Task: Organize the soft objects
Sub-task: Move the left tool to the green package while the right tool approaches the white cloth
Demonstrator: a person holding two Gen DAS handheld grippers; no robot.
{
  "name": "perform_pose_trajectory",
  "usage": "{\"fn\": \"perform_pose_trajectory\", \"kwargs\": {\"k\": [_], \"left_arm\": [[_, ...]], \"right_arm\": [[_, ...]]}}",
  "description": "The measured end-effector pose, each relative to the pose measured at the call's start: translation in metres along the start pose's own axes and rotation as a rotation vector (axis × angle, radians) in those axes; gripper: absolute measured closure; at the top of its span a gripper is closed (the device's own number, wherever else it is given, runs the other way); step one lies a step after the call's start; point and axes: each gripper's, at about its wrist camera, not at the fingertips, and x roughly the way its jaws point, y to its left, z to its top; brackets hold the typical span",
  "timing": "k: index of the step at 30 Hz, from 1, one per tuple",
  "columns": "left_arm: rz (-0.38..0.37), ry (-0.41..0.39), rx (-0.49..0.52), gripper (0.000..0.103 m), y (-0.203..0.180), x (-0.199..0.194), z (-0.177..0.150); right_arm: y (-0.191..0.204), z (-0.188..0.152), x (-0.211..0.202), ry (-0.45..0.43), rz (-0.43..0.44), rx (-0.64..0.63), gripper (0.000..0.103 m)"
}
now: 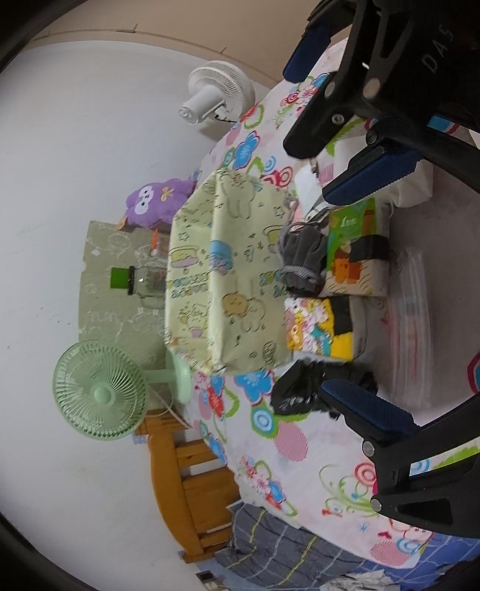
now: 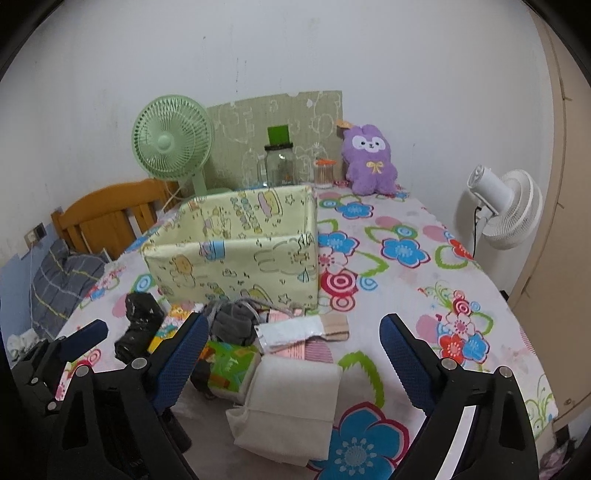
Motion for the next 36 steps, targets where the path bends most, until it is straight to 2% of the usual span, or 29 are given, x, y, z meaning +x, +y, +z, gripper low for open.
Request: {"fn": "perform_pose_trajectory", "kwargs": {"k": [24, 30, 32, 36], "left_arm": [[-0.026, 0.135, 0.047, 0.008, -0.022, 0.048, -0.018], [-0.049, 0.166, 0.044, 0.02, -0.025, 0.056, -0.021], [-0.056, 0.17, 0.048, 0.028, -0.026, 0.057, -0.022], [-0.04, 0.165, 0.066, 0.03, -0.028, 0.056, -0.023]], "right_arm": [[-0.01, -0.022, 0.045, 0.14, -0.009, 0.034, 0.015], [-0.011, -0.026, 0.053, 0.174, -0.012, 0.041, 0.015], [-0.012, -0.027, 0.055, 0.183, -0.014, 0.043, 0.015], [-0.011, -0.029, 0.058, 0.195, -0.028, 0.043, 0.015]]}}
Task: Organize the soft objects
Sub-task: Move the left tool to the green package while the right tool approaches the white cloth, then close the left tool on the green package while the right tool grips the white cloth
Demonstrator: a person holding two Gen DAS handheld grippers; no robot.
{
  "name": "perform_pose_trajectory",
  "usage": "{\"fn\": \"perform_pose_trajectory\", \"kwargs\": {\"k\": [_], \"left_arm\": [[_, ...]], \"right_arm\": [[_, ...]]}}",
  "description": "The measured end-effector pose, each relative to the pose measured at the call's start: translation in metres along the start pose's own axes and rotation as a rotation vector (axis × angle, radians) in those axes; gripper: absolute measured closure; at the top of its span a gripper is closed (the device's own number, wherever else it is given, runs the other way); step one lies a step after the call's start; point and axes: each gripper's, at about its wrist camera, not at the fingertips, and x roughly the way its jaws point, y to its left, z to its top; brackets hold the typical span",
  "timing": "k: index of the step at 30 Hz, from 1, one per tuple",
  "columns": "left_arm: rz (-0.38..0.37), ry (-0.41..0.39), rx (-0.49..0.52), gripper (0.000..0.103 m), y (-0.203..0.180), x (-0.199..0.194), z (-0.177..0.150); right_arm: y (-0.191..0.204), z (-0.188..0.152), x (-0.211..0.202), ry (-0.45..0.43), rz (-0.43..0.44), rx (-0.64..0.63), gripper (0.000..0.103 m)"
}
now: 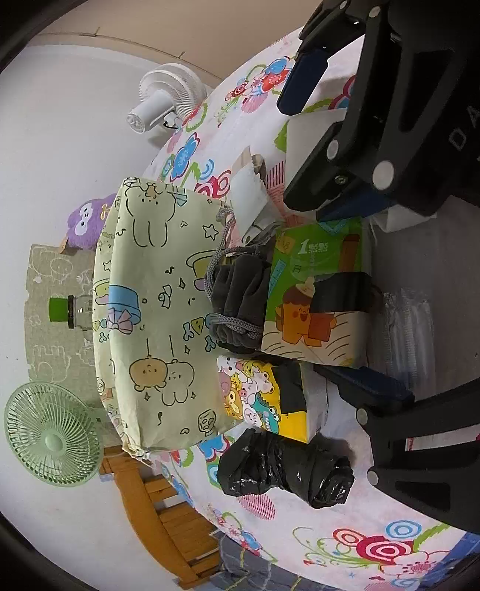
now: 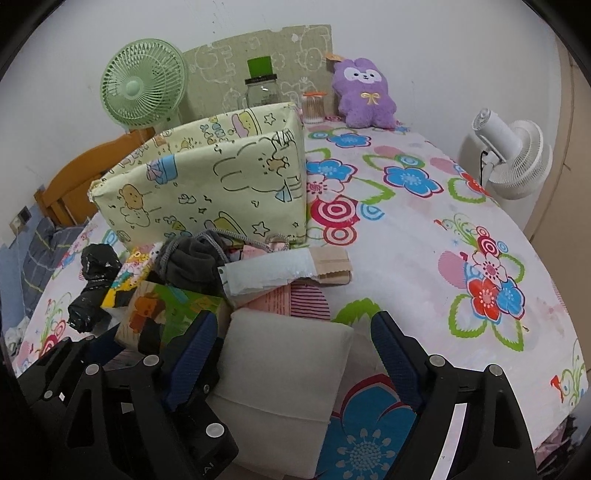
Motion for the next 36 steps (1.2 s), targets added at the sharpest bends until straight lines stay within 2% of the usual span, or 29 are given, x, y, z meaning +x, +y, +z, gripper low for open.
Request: {"fn": "perform_pose_trajectory", "kwargs": {"k": [7, 18, 23, 36], "left_arm": [[0.004, -0.002, 0.006, 0.031, 0.001, 0.0, -0.001], [0.012, 0.001, 0.019, 0.032, -0.001, 0.001, 0.0], [0.014, -0.005, 0.022, 0.032, -0.002, -0.002, 0.001], [0.005, -0.077, 0.013, 0.033, -0.003, -0.034, 0.009]], "right_arm": [[0.002, 0.0, 0.003, 0.013, -0.016, 0.016, 0.016], [0.004, -0.001, 0.011, 0.029, -0.005, 0.04, 0.037], [0.002, 0.0, 0.008, 0.026, 0.006, 0.045, 0.042], [0.007, 0.01, -0.024, -0.055, 0.002, 0.034, 0.045]]}}
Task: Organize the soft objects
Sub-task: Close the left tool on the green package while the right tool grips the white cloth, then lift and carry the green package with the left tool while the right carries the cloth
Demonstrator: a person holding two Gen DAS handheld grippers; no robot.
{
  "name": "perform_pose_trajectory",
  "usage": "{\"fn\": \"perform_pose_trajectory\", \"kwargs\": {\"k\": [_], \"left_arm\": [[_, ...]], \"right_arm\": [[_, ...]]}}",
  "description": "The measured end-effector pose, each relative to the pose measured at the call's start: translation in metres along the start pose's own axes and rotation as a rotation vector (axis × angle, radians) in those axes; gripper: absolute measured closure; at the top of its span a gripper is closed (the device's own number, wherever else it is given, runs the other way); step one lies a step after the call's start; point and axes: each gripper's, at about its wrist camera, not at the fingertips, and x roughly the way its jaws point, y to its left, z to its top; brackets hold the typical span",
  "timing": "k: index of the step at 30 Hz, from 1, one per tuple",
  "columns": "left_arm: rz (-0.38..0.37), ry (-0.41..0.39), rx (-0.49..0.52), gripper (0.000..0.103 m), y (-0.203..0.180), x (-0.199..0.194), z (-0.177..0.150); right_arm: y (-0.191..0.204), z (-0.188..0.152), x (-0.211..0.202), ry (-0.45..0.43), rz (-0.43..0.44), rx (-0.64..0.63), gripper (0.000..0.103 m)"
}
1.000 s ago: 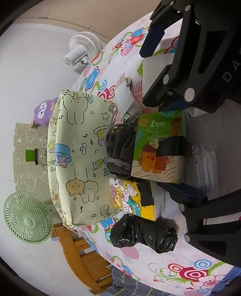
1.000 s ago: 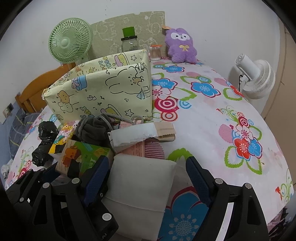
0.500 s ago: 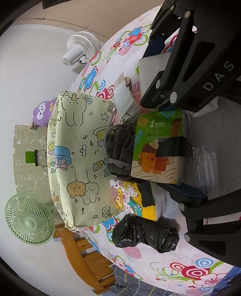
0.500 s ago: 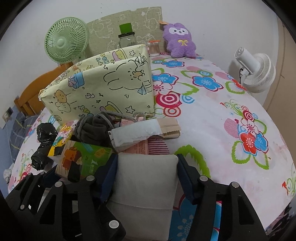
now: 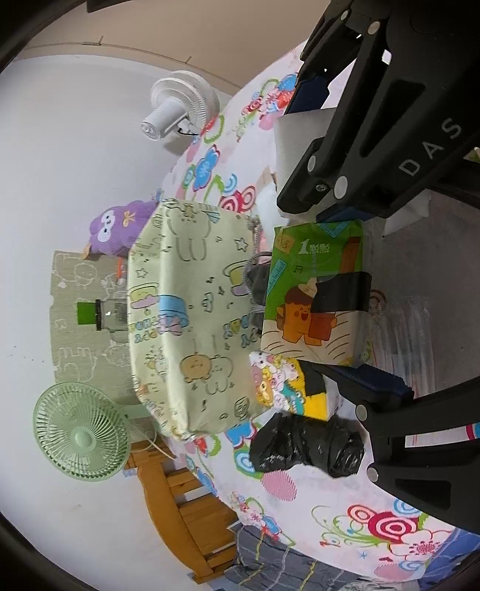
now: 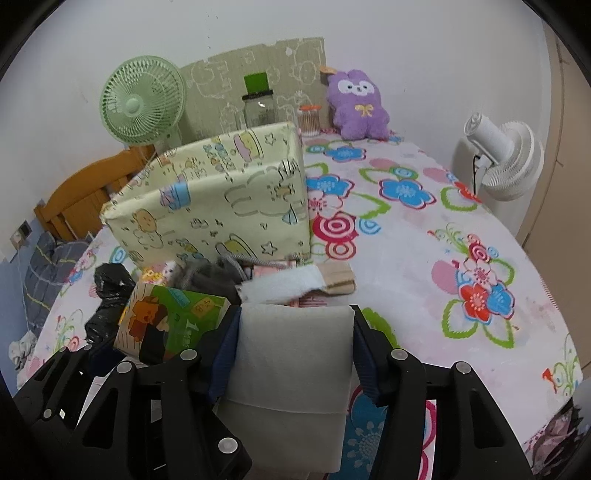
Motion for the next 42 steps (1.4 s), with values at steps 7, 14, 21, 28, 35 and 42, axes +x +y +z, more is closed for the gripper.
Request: {"fn": "perform_pose_trajectory", "kwargs": {"k": [7, 14, 21, 28, 35, 42], "left_arm": [[-0.001, -0.047, -0.006, 0.033, 0.002, -0.022, 0.01], [0.0, -0.095, -0.01, 0.033, 0.003, -0.047, 0.02], [0.002, -0.139, -0.009, 0.032, 0.004, -0.07, 0.03], [0.003, -0.178, -0.007, 0.033, 0.003, -0.086, 0.041], [0.002, -0.195, -0.006, 0.033, 0.007, -0.09, 0.051], [0.006, -0.197, -0.009, 0.032, 0.011, -0.086, 0.06]], "right_arm": [[0.006, 0.01, -0.024, -0.056, 0.004, -0.008, 0.045], [0.011, 0.021, -0.049, -0.109, 0.012, -0.019, 0.045], [0.015, 0.031, -0.072, -0.159, 0.017, -0.029, 0.045], [0.02, 0.042, -0.09, -0.201, 0.023, -0.038, 0.045], [0.024, 0.051, -0.097, -0.222, 0.025, -0.035, 0.045], [0.028, 0.061, -0.093, -0.224, 0.03, -0.037, 0.045]]}}
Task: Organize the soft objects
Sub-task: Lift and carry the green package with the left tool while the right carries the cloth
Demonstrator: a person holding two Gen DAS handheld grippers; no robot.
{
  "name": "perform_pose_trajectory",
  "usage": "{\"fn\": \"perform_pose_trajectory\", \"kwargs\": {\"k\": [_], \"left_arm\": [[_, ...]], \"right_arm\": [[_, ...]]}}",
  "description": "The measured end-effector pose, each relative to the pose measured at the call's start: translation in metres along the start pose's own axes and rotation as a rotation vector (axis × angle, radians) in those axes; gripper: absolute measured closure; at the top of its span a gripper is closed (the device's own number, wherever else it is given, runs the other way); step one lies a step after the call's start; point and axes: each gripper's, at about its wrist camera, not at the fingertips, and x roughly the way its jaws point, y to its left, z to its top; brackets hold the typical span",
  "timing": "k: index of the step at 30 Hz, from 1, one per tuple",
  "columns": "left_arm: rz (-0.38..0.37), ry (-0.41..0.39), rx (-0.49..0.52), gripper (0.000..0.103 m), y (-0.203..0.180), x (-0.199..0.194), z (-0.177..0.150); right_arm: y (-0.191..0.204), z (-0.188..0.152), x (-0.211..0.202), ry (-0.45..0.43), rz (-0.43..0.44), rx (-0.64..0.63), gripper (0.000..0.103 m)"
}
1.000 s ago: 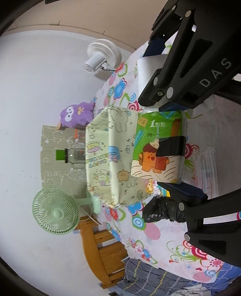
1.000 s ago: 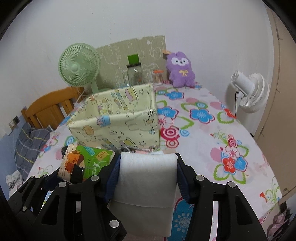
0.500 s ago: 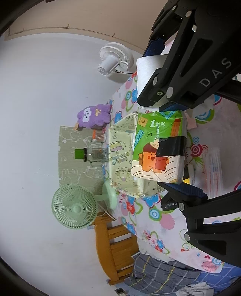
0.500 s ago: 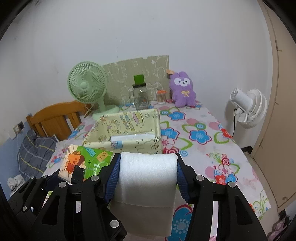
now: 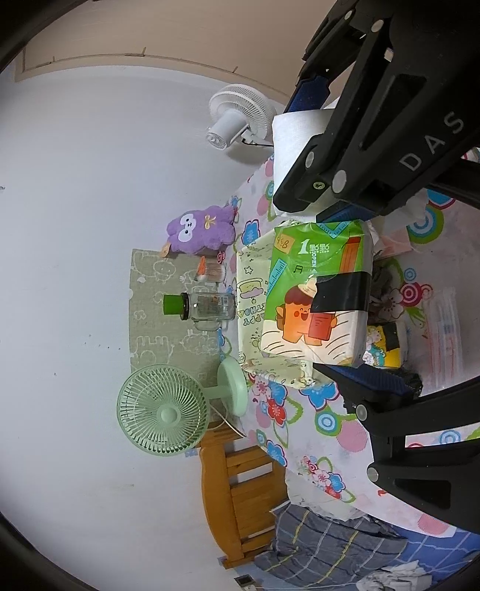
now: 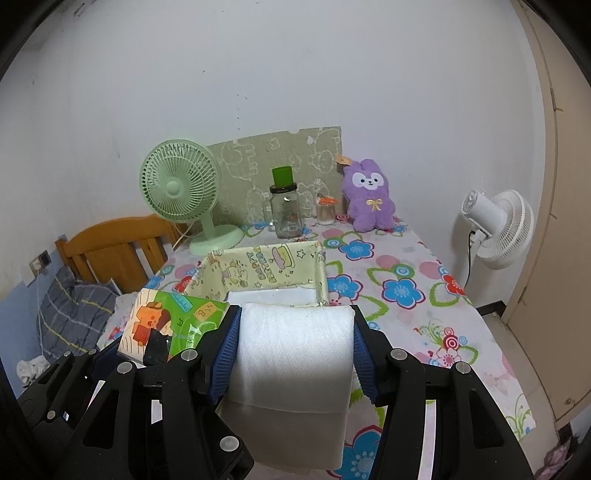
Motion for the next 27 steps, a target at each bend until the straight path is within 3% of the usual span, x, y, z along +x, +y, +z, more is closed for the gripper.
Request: {"fn": "perform_pose_trajectory", "kwargs": {"k": [27], "left_arm": [[0.035, 0.016, -0.016, 0.032, 0.018, 0.058, 0.039]], "right_arm": [[0.007, 0.039, 0.067, 0.017, 0.021, 0.002, 0.045]]}}
